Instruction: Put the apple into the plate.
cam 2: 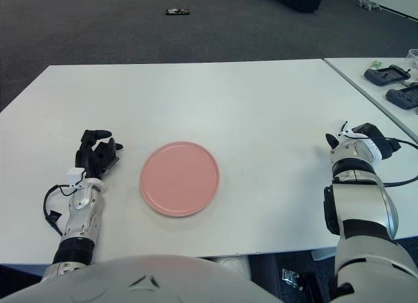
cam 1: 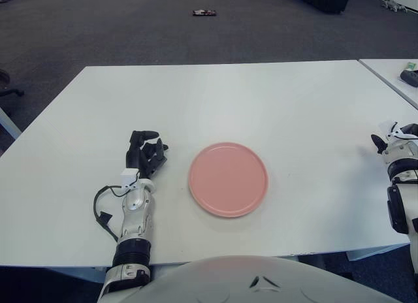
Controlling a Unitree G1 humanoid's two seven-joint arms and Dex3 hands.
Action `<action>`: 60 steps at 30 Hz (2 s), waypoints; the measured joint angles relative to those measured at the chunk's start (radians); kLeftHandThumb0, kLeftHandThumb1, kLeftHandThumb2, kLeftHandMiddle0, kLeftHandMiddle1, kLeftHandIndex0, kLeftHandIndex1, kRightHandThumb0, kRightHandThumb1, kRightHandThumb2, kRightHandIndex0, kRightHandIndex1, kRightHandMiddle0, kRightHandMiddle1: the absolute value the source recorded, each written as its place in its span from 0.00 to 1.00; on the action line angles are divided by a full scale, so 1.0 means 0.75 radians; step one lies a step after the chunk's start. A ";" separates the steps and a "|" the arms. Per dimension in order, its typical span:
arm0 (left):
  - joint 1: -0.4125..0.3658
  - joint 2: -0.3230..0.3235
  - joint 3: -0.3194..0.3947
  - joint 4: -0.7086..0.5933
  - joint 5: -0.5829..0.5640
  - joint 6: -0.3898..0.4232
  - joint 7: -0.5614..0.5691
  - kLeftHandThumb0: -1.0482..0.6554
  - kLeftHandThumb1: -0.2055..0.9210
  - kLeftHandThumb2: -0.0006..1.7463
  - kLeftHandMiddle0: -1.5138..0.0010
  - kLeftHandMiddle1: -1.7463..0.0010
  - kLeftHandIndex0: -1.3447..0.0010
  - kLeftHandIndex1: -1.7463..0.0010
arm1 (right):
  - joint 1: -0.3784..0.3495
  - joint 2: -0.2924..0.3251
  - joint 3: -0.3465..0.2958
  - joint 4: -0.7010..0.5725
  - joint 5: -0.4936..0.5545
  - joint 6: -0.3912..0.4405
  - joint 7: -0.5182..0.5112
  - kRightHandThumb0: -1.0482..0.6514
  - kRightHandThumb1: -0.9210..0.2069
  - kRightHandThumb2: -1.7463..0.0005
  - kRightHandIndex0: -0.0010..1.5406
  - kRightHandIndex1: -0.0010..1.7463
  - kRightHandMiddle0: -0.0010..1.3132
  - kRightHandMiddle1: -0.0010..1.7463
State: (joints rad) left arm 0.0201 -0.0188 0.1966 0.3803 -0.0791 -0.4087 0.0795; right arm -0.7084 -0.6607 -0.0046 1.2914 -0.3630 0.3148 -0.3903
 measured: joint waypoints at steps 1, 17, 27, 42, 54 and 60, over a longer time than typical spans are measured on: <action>0.000 0.000 0.000 0.000 0.000 0.000 0.000 0.39 0.82 0.47 0.61 0.15 0.76 0.00 | -0.001 0.002 -0.011 0.000 0.007 0.000 -0.009 0.35 0.47 0.34 0.13 0.74 0.46 0.95; 0.000 0.000 0.002 -0.001 0.001 0.004 0.001 0.39 0.81 0.47 0.62 0.13 0.76 0.00 | -0.014 0.007 -0.052 -0.004 0.044 -0.024 -0.060 0.56 0.64 0.17 0.34 0.93 0.46 1.00; -0.001 0.000 0.005 0.003 0.000 0.000 0.002 0.39 0.81 0.48 0.63 0.14 0.76 0.00 | -0.016 -0.012 -0.039 -0.004 0.043 -0.111 -0.051 0.61 0.73 0.14 0.54 0.88 0.44 1.00; -0.004 -0.004 0.008 -0.002 0.008 0.005 0.009 0.39 0.82 0.47 0.63 0.14 0.76 0.00 | 0.010 -0.013 -0.047 -0.002 0.053 -0.300 -0.068 0.61 0.72 0.12 0.52 0.96 0.40 1.00; -0.007 -0.003 0.005 0.013 0.008 -0.021 0.008 0.39 0.80 0.48 0.62 0.12 0.76 0.00 | 0.021 -0.015 -0.141 -0.001 0.174 -0.534 -0.013 0.61 0.72 0.11 0.51 0.98 0.40 1.00; -0.007 -0.002 0.003 0.015 0.009 -0.021 0.009 0.39 0.80 0.48 0.62 0.12 0.76 0.00 | 0.019 -0.016 -0.220 -0.001 0.269 -0.630 0.062 0.61 0.74 0.09 0.52 0.98 0.41 1.00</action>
State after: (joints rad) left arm 0.0146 -0.0202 0.1986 0.3918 -0.0726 -0.4248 0.0859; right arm -0.6941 -0.6723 -0.1696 1.2904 -0.1610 -0.1578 -0.3441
